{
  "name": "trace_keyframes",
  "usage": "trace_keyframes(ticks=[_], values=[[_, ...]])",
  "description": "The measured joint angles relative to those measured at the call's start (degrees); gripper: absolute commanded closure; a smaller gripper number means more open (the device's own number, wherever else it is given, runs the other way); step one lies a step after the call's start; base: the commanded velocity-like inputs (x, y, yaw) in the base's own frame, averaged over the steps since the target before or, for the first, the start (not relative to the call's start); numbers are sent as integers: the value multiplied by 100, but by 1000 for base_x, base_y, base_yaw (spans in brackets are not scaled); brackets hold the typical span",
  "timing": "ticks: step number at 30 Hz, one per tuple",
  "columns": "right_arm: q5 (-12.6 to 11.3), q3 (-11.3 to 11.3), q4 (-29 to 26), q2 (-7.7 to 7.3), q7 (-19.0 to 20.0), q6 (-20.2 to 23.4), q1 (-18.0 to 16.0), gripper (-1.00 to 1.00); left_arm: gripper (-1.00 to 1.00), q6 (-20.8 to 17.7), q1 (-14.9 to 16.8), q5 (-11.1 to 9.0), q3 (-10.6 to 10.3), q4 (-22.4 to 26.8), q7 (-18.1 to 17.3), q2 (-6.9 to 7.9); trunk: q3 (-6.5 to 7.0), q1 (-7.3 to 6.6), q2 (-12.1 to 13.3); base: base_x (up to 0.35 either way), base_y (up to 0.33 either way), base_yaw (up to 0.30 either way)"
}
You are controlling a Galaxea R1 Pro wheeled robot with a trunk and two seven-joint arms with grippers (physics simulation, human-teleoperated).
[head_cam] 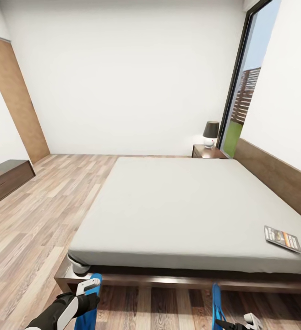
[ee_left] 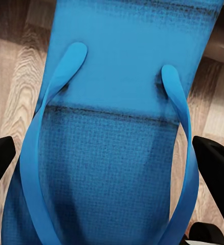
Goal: In the bedroom, move the book from the bed onto either nightstand, and place the two sandals side by side next to the bed.
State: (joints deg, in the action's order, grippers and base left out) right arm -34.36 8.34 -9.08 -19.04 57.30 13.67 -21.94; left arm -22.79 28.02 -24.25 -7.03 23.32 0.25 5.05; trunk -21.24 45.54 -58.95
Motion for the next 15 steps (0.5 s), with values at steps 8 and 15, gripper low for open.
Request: trace_keyframes(ticks=[8, 15], values=[[-1, -2, 5, 0, 0, -21, 0, 100, 100, 0, 0, 0, 0, -3, 0, -1, -144, 176, -321, 0, 0, 0], [0, -1, 5, 0, 0, -35, 0, 100, 100, 5, 0, 9, 2, -60, 0, -7, -270, 330, -602, 0, 0, 0]])
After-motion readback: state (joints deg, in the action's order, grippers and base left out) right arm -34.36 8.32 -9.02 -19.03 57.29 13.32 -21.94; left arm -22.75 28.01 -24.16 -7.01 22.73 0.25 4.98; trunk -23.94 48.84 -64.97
